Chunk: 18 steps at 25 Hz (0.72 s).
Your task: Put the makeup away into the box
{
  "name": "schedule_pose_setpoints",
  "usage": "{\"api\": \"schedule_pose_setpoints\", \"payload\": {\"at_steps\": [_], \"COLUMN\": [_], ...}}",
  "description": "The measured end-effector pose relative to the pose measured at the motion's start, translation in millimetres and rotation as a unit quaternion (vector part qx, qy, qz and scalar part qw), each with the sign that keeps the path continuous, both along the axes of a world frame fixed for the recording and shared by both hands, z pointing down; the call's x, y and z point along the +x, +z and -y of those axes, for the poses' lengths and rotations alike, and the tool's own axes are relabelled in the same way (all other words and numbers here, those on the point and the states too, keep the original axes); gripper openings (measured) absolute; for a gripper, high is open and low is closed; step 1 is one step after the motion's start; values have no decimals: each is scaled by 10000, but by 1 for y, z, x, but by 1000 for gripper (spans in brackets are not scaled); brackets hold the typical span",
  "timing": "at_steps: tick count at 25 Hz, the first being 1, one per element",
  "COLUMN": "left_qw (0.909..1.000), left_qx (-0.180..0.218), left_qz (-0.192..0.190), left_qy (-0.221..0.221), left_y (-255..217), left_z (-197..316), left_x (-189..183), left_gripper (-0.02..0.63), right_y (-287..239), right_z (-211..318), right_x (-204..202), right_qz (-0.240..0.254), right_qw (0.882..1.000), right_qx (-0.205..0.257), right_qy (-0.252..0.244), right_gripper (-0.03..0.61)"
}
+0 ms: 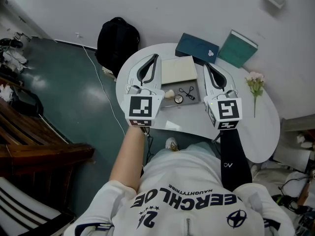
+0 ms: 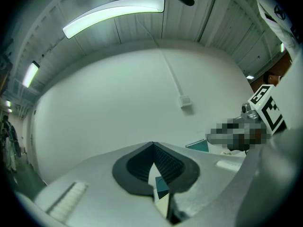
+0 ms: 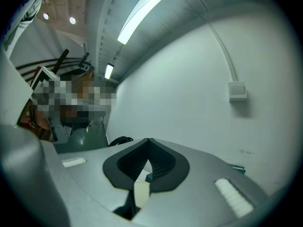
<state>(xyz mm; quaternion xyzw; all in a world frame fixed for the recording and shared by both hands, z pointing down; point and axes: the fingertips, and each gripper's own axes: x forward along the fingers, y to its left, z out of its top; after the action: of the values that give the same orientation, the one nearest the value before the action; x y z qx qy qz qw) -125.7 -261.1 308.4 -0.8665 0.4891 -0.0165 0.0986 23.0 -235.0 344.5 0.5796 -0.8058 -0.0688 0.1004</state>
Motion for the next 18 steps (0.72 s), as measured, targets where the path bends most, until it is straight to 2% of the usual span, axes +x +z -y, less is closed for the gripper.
{"api": "schedule_pose_setpoints", "payload": {"at_steps": [18], "left_qw": [10000], "left_qx": [66], "left_qz": [-12], "left_qy": [6], "left_y": [-7], "left_z": [3], "left_x": [-2], "left_gripper": [2], "right_y": [-3], "right_z": [0], "right_x": [-1], "right_qz": [-109], "right_qw": [9999], "right_qx": [-3], "right_qy": [34], "right_gripper": [29]}}
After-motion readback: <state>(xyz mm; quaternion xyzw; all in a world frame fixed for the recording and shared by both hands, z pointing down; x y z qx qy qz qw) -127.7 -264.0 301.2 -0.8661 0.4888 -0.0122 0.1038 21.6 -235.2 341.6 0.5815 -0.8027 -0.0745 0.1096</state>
